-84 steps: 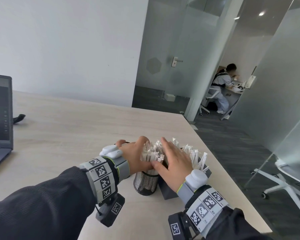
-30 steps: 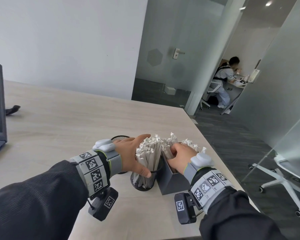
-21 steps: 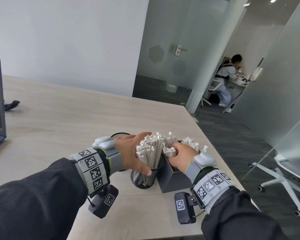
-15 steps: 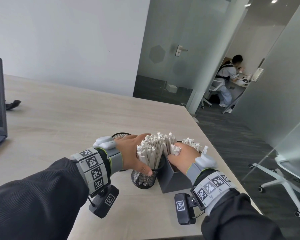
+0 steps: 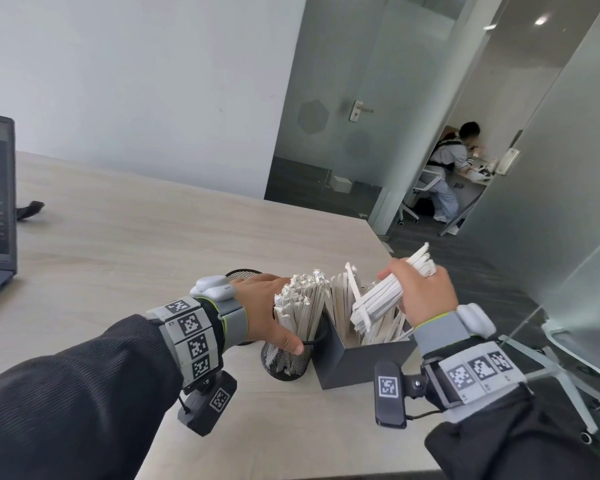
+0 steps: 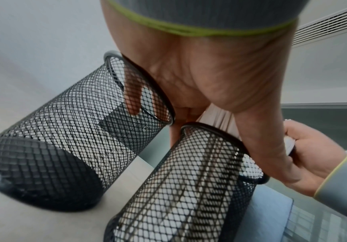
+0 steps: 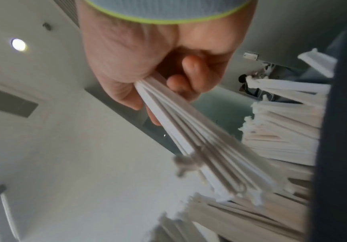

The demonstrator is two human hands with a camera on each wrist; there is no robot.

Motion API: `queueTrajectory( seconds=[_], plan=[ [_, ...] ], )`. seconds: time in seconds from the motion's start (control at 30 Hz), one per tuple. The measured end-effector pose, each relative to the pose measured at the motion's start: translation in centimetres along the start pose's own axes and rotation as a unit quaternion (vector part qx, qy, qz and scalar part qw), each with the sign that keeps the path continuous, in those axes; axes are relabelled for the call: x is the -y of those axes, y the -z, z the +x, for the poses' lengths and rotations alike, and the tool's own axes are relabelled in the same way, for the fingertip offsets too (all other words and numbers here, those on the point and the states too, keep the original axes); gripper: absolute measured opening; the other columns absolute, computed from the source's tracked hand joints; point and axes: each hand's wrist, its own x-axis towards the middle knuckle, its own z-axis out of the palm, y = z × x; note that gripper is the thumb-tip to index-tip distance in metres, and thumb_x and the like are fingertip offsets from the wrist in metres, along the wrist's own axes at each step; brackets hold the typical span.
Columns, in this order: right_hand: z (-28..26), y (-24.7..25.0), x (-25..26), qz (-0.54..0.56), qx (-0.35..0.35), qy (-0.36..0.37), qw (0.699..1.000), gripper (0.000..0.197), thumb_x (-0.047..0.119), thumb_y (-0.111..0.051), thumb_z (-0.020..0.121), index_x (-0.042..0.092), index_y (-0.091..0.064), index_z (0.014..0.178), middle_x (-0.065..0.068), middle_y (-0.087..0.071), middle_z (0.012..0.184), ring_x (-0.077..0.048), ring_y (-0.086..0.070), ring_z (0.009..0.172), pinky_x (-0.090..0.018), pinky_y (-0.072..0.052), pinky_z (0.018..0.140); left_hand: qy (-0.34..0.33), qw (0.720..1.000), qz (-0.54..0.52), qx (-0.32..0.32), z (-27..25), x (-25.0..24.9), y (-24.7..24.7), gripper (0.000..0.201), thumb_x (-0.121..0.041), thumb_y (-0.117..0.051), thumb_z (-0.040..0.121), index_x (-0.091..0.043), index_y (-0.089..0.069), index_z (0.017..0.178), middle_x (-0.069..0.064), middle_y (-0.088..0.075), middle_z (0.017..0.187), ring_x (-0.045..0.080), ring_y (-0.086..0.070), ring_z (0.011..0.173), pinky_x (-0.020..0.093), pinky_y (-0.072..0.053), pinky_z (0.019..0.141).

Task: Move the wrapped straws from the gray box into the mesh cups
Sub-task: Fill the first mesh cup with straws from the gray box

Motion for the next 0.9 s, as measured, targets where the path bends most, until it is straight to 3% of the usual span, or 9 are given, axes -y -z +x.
queueTrajectory(
  seconds=[0.1,0.23,0.43,0.63,0.8,0.9],
  plan=[
    [0.4,0.4,0.4,0.077,-0.023,0.006,0.997,0.026,0.026,-0.064,0.074,0.013,-0.068,0.052,-0.001,-0.043,0.041,-0.017,-0.036,0.037,-0.027,-0.031,0.044,0.001,1.000,0.006,0.003,0.0,-0.1,0.1,0.122,-0.092,-0.061,0.042,-0.038,-0.029,0.147,-0.010,-0.040,0.151,0.017,-0.030,0.144,0.047,-0.029,0.117],
    [0.2,-0.5,0.6,0.123,-0.014,-0.017,0.992,0.031,0.018,-0.062,0.078,0.013,-0.064,0.047,0.000,-0.043,0.039,-0.015,-0.033,0.034,-0.021,-0.028,0.039,0.007,1.000,0.016,0.006,-0.2,-0.3,0.1,0.126,-0.092,-0.061,0.043,-0.033,-0.029,0.149,-0.008,-0.035,0.155,0.016,-0.027,0.145,0.046,-0.026,0.118],
    [-0.4,-3.1,0.1,0.178,0.021,-0.069,0.981,0.018,0.025,-0.061,0.059,0.013,-0.063,0.046,-0.004,-0.043,0.044,-0.017,-0.030,0.038,-0.018,-0.024,0.039,0.007,1.000,0.019,0.007,-0.8,-1.0,0.7,0.115,-0.082,-0.070,0.055,-0.031,-0.030,0.150,-0.008,-0.037,0.153,0.016,-0.027,0.145,0.043,-0.025,0.119],
    [-1.2,-5.0,-0.6,0.127,0.057,-0.047,0.989,0.024,0.029,-0.063,0.071,0.012,-0.071,0.056,-0.013,-0.052,0.052,-0.019,-0.038,0.038,-0.022,-0.032,0.039,0.005,1.000,0.005,0.006,-0.9,-1.1,0.7,0.108,-0.080,-0.073,0.055,-0.035,-0.036,0.145,-0.010,-0.041,0.149,0.016,-0.031,0.143,0.043,-0.029,0.116],
    [-1.4,-5.8,-1.3,0.076,0.075,-0.066,0.992,0.016,0.024,-0.067,0.069,0.009,-0.065,0.064,-0.006,-0.047,0.046,-0.020,-0.041,0.039,-0.020,-0.034,0.038,0.012,1.000,0.002,0.003,-1.0,-1.1,0.7,0.108,-0.081,-0.072,0.054,-0.034,-0.036,0.145,-0.010,-0.039,0.150,0.017,-0.031,0.143,0.044,-0.028,0.117],
    [-1.3,-6.3,-1.9,0.012,0.068,-0.034,0.997,0.024,0.030,-0.065,0.076,0.012,-0.060,0.062,0.000,-0.050,0.049,-0.021,-0.047,0.050,-0.030,-0.046,0.051,0.009,1.000,-0.004,0.005,-0.6,-0.5,0.4,0.114,-0.092,-0.062,0.043,-0.038,-0.039,0.141,-0.012,-0.042,0.146,0.016,-0.034,0.141,0.046,-0.030,0.115]
  ],
)
